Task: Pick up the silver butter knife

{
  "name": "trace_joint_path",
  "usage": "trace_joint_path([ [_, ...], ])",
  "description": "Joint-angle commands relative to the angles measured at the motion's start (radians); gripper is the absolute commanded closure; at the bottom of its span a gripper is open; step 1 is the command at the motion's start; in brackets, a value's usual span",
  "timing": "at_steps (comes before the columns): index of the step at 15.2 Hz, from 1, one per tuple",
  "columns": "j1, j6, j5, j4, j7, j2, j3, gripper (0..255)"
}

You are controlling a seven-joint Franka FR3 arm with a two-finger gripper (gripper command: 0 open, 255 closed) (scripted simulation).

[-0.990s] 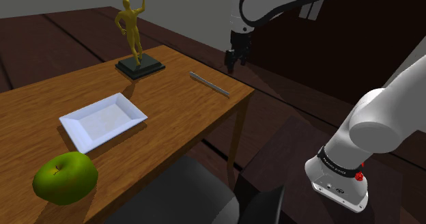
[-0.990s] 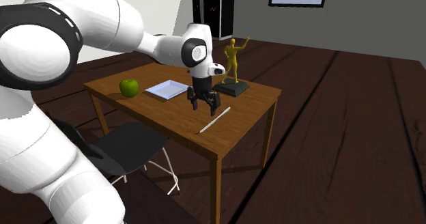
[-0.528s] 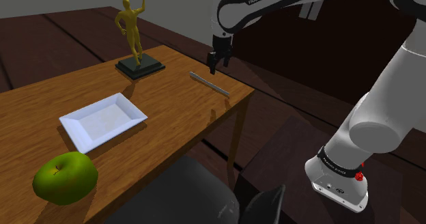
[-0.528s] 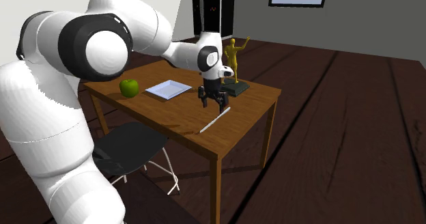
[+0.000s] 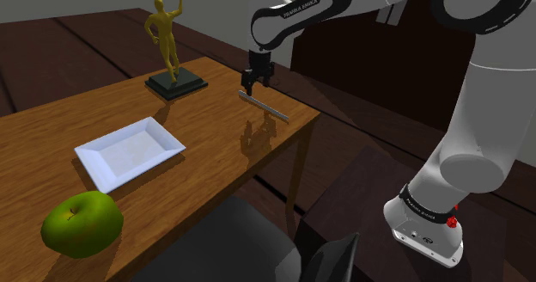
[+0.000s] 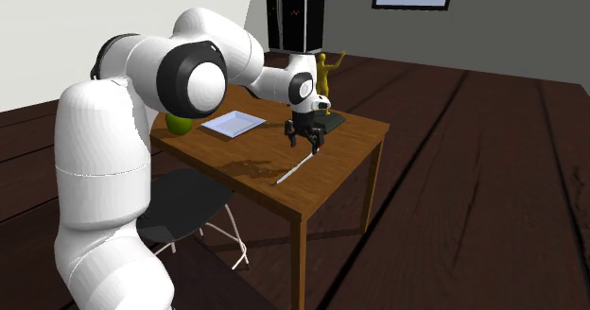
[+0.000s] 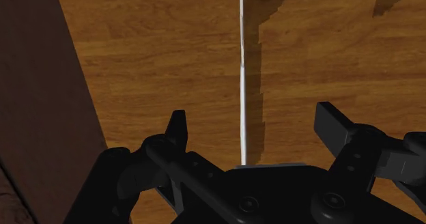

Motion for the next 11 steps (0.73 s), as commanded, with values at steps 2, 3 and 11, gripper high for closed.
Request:
trace_joint_path([
  [2,0.001,0.035,-0.003,-0.013,0.003,0.021,-0.001,0],
  [3,0.001,0.046,-0.004,-0.019,0.004,0.026,-0.001,0],
  [11,0.002,0.076,-0.007,-0.035,0.005,0.040,-0.002,255],
])
